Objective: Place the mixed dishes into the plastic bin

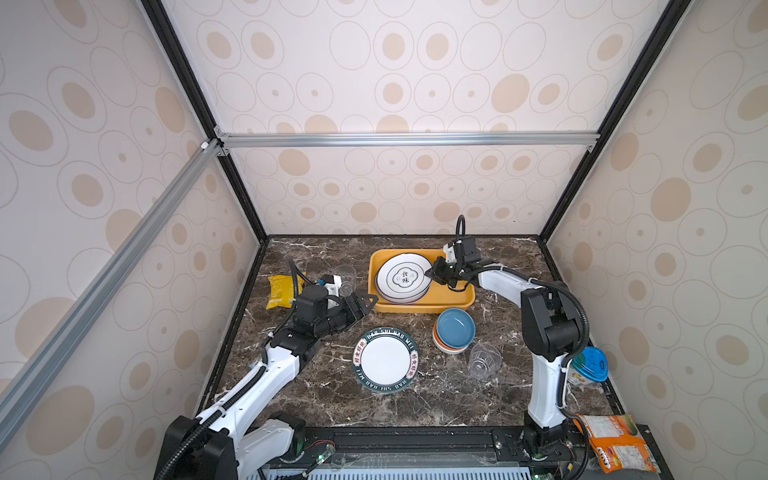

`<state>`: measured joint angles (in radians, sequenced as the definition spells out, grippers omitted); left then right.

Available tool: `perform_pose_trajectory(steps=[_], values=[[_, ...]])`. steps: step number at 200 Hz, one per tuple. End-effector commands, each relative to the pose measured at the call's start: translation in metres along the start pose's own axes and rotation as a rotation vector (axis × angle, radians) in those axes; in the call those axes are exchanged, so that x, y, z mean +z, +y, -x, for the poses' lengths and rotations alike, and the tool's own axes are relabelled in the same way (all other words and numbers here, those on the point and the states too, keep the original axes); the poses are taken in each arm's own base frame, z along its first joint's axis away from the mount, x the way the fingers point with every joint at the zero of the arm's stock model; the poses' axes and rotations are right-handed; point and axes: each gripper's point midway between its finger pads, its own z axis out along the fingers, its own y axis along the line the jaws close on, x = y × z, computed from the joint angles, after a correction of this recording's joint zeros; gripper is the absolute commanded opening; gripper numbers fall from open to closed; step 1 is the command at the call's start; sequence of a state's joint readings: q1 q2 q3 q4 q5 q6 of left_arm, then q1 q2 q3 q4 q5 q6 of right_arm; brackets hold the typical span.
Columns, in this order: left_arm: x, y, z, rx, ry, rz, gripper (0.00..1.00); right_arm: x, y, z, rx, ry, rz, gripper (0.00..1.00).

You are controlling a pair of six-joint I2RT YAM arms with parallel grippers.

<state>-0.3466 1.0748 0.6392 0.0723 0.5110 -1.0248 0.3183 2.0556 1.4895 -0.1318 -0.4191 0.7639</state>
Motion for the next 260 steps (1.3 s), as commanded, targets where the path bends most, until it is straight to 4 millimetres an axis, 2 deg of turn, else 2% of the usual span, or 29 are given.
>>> perform_pose_trajectory(steps=[1, 170, 192, 227, 260], values=[[-0.005, -0.008, 0.005, 0.014, -0.028, -0.028, 0.81, 0.001, 0.013, 0.018, -0.001, -0.045, 0.045, 0.0], [-0.004, 0.0, 0.001, -0.002, -0.023, -0.016, 0.79, 0.024, -0.005, 0.015, 0.034, -0.023, 0.017, 0.01], [-0.004, 0.001, 0.001, -0.002, -0.023, -0.014, 0.79, 0.025, -0.006, 0.015, 0.036, -0.022, 0.014, 0.06], [-0.004, 0.002, 0.001, -0.006, -0.022, -0.012, 0.79, 0.024, -0.009, 0.014, 0.041, -0.022, 0.001, 0.22], [-0.004, 0.002, 0.0, -0.007, -0.022, -0.014, 0.79, 0.02, -0.012, 0.011, 0.042, -0.021, -0.021, 0.25]])
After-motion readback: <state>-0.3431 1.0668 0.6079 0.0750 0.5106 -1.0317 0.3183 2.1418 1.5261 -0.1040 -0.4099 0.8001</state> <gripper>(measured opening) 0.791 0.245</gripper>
